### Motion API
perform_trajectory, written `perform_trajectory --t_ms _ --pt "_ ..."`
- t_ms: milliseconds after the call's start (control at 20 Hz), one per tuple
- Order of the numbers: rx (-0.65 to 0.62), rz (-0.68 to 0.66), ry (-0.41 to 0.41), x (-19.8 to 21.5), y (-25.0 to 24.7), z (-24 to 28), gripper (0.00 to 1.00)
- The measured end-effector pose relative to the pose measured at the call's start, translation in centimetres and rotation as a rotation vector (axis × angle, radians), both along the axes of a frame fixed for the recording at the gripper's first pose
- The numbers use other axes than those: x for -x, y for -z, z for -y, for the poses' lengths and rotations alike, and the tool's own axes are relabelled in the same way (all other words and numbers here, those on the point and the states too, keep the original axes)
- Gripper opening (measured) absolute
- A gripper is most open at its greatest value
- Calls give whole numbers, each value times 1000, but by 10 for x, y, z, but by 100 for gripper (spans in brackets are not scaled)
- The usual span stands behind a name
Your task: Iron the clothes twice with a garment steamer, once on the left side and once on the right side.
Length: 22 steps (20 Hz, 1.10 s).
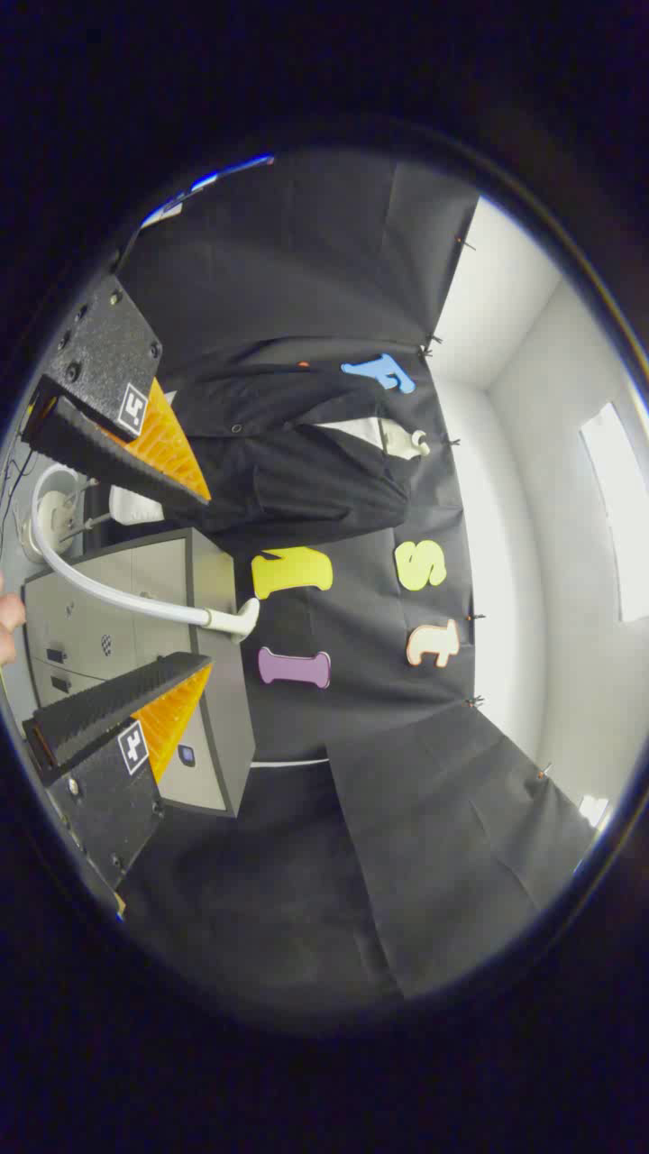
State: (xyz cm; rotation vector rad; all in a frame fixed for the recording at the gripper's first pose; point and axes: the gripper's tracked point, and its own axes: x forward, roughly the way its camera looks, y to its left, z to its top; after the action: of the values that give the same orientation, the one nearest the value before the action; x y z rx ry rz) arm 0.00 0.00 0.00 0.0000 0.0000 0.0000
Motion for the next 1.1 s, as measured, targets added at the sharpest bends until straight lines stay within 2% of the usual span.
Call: perform_trajectory --t_ms 750,1100 --pt "22 -90 124 15 41 24 100" --pt "4 -110 172 14 47 20 100"
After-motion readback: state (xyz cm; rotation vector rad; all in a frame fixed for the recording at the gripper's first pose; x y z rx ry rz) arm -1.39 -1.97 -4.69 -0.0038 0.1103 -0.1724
